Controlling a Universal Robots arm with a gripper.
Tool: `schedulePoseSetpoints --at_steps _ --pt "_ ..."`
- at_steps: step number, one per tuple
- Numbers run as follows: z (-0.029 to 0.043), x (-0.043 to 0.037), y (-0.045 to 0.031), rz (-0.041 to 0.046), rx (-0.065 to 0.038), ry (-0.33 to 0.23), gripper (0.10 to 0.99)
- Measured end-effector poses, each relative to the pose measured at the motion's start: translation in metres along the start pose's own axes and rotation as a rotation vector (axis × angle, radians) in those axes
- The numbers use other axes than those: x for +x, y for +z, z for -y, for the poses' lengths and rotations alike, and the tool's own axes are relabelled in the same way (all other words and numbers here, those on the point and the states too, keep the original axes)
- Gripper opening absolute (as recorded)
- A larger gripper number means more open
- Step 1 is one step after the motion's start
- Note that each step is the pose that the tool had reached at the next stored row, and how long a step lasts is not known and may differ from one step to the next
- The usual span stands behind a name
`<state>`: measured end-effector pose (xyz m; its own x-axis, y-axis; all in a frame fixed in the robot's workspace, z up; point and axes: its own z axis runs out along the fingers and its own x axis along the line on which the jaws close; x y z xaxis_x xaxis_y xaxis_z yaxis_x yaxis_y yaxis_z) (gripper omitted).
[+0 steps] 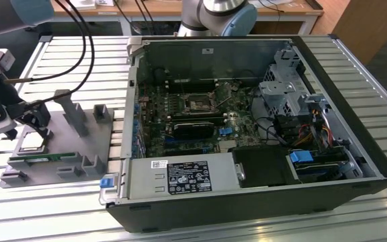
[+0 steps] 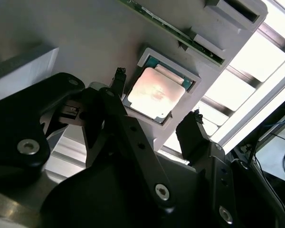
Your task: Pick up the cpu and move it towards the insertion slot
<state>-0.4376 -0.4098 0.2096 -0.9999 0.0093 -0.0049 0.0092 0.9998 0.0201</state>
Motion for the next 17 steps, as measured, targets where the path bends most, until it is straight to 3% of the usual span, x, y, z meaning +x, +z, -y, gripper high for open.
schedulePoseSetpoints --at_steps 17 --pt "-0.0003 0.0020 0.0189 0.0000 0.000 -0.001 0.706"
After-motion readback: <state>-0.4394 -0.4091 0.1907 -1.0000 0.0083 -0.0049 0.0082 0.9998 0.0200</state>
